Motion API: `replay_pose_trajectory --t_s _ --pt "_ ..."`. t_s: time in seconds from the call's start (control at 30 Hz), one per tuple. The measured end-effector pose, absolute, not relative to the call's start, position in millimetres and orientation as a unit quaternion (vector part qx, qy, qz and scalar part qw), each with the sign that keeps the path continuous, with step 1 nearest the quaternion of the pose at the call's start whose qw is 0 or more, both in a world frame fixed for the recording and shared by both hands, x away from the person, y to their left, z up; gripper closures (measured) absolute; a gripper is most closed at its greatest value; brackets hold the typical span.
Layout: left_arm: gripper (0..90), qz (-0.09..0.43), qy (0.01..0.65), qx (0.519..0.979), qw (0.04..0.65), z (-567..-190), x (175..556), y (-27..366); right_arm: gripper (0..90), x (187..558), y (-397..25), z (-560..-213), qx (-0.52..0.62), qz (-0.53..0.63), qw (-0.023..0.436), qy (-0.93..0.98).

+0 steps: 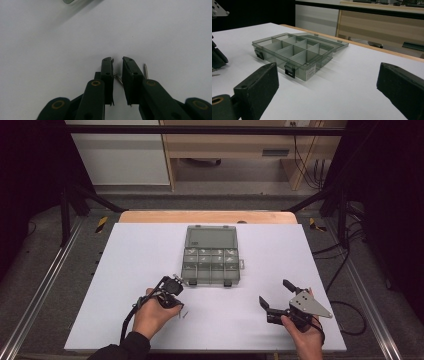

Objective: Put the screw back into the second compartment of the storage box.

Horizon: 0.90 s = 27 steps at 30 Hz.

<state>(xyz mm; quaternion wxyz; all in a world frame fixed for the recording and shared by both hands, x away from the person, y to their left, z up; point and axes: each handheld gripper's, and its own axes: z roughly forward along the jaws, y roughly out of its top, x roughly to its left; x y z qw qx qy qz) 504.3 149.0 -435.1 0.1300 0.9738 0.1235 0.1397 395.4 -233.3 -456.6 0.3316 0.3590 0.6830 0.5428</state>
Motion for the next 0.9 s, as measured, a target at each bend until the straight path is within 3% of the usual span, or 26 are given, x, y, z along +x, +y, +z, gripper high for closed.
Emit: replay_pose_trajectory --t_s 0.9 --pt "86.4 0.160 0.116 0.970 0.140 -435 506 160 4.3 396 -233 -457 0.358 0.542 0.331 0.685"
